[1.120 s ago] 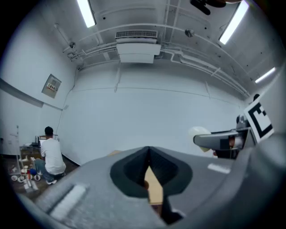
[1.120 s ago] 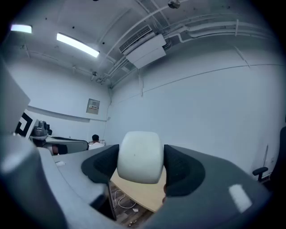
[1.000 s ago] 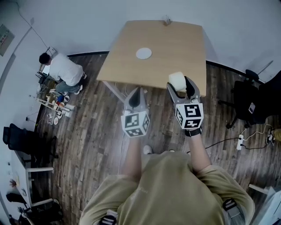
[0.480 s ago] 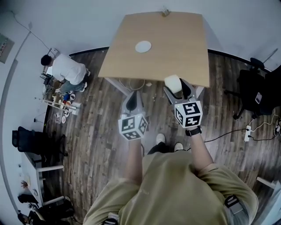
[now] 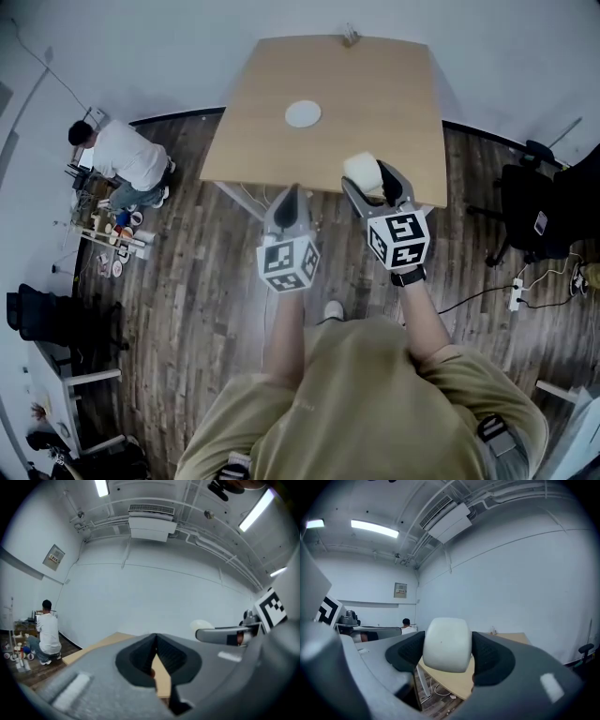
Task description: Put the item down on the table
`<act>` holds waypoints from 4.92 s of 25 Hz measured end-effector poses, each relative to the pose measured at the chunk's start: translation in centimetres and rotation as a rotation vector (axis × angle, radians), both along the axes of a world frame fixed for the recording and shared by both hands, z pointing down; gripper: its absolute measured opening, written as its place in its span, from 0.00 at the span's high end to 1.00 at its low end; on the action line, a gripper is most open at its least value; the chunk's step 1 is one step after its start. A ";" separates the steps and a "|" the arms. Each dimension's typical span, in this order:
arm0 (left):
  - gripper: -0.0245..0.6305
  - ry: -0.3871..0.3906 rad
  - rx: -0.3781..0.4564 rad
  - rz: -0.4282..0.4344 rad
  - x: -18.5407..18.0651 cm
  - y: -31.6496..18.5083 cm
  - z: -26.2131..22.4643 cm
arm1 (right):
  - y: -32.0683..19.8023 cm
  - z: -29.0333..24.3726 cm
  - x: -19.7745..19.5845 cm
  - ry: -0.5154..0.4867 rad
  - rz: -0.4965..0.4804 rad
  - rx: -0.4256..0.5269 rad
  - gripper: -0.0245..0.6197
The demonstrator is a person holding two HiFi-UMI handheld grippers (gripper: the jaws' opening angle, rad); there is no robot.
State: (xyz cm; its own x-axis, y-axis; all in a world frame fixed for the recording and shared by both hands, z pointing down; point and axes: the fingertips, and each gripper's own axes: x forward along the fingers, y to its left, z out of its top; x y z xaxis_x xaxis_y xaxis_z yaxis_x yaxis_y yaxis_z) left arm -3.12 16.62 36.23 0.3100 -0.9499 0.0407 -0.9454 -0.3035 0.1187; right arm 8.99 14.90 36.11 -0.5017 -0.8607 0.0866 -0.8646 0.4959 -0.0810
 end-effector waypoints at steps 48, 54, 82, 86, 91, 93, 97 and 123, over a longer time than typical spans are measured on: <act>0.96 -0.177 -0.142 -0.133 -5.5 -40.8 7.6 | -44.9 5.5 -3.3 -0.012 -0.094 -0.041 0.47; 0.96 -0.230 -0.211 -0.146 -9.8 -45.4 9.9 | -49.3 7.9 -4.1 0.053 -0.070 -0.080 0.47; 0.96 -0.106 -0.483 0.008 -14.4 -58.3 25.4 | -58.3 31.4 -16.3 0.253 -0.187 -0.509 0.49; 0.96 -0.096 -0.500 0.005 -15.3 -58.8 26.3 | -59.7 31.5 -19.5 0.229 -0.235 -0.465 0.49; 0.96 -0.085 -0.489 -0.014 -16.3 -59.1 26.8 | -60.5 33.2 -21.2 0.244 -0.261 -0.431 0.49; 0.96 -0.084 -0.500 -0.020 -16.8 -58.9 27.3 | -59.9 33.5 -20.9 0.250 -0.255 -0.422 0.48; 0.96 -0.075 -0.508 -0.017 -16.9 -58.5 27.6 | -58.2 33.7 -19.6 0.270 -0.235 -0.435 0.48; 0.96 -0.109 -0.309 0.023 -11.3 -51.9 17.2 | -52.8 20.2 -7.5 0.121 -0.016 -0.298 0.72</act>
